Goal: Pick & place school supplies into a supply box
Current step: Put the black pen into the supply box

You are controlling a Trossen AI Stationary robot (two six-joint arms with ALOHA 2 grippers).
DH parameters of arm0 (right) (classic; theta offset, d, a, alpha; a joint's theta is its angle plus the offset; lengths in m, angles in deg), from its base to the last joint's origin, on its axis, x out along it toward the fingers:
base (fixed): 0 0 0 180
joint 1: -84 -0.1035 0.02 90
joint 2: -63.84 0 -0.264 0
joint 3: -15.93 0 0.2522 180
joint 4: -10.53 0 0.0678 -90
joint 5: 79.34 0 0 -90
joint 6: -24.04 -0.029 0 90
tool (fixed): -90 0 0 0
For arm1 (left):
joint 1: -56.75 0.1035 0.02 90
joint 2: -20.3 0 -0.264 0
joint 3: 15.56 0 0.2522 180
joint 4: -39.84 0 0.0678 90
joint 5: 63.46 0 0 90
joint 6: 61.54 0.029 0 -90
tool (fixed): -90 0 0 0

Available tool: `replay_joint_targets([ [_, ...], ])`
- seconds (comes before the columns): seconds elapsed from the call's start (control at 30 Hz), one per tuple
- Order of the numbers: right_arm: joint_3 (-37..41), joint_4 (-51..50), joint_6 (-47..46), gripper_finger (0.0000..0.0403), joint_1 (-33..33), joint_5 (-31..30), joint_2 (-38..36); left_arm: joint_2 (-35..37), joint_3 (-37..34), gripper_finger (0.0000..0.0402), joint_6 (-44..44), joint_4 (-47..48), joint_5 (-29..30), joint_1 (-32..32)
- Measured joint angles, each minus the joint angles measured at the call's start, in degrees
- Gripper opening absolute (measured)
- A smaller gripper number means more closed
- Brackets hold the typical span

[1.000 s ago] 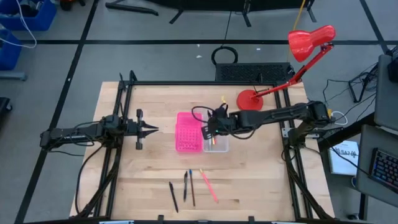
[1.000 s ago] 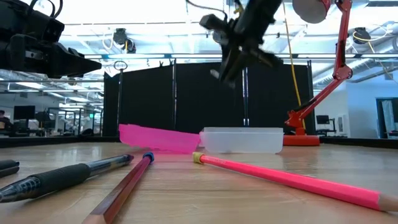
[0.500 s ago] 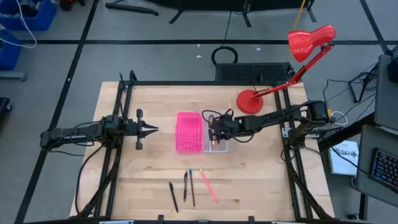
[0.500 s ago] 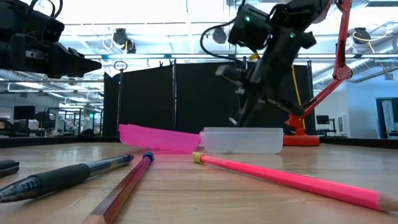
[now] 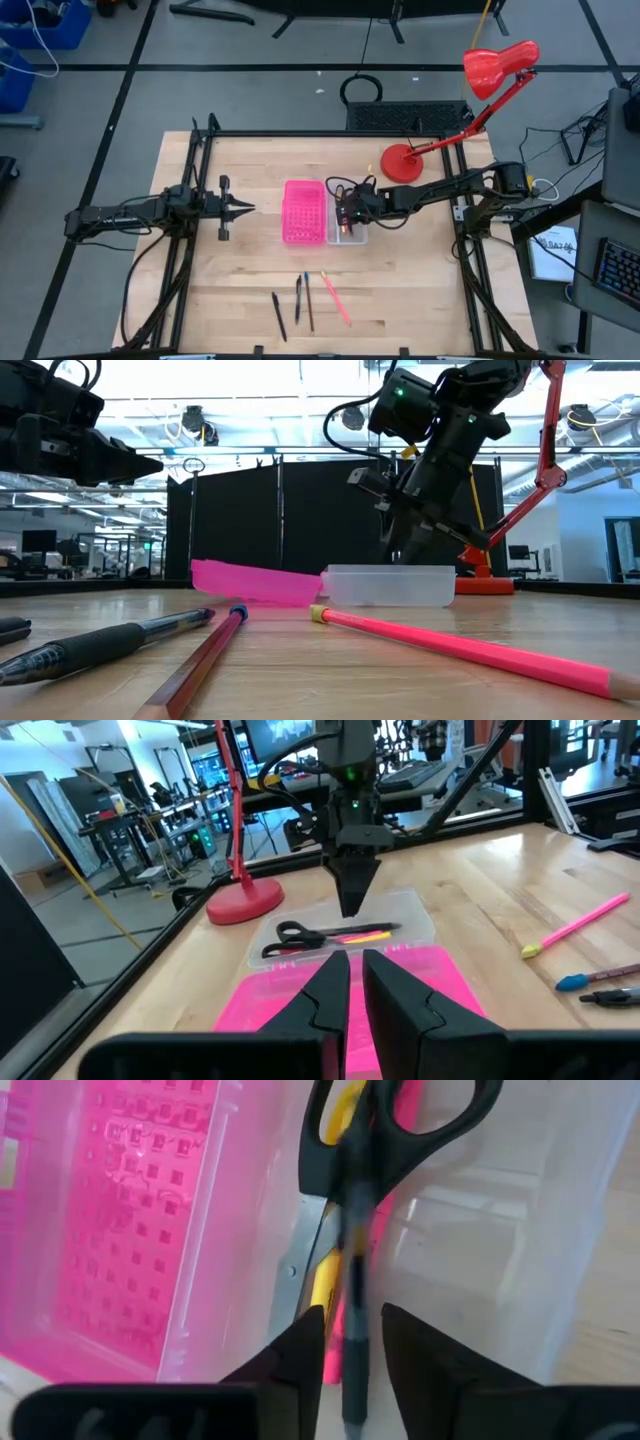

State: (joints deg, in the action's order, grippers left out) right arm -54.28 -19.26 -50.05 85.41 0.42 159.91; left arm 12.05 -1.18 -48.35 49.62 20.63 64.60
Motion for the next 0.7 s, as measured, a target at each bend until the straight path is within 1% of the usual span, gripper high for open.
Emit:
replay_joint_targets([
  [0.07, 0.00, 0.19, 0.05, 0.0102, 0.02, 0.05, -0.03, 0.00, 0.00, 0.0042, -0.07, 0.01, 0.00, 0.01],
  [0.17, 0.06, 1.93, 1.13, 0.0100, 0.17, 2.15, -1.48, 0.00, 0.00, 0.0042, -0.20, 0.01, 0.00, -0.01],
  [0.23, -0.20, 2.90, 5.49, 0.0096, 0.48, 3.35, -3.84, 0.00, 0.00, 0.0042, -0.20, 0.01, 0.00, -0.01],
  [0.3, -0.23, 3.02, 13.20, 0.0093, 0.86, 4.41, -7.33, 0.01, 0.00, 0.0042, -0.20, -0.01, -0.02, 0.01],
  [0.47, -0.26, 2.60, 36.07, 0.0095, 1.03, 4.04, -16.99, 0.00, 0.00, 0.0042, -0.79, -1.87, -0.04, 0.00],
  [0.5, -0.26, 2.47, 39.94, 0.0096, 1.00, 2.78, -19.22, 0.01, 0.00, 0.0042, -0.73, -2.79, -0.05, 0.00],
  [0.63, -0.27, 0.48, 52.73, 0.0097, -0.02, -5.41, -28.64, 0.00, 0.00, 0.0042, -1.77, -3.82, -0.09, 0.01],
  [0.7, 0.56, 1.42, 58.60, 0.0097, -0.32, -6.59, -33.57, 0.02, 0.00, 0.0042, -0.89, -3.82, -0.09, 0.01],
])
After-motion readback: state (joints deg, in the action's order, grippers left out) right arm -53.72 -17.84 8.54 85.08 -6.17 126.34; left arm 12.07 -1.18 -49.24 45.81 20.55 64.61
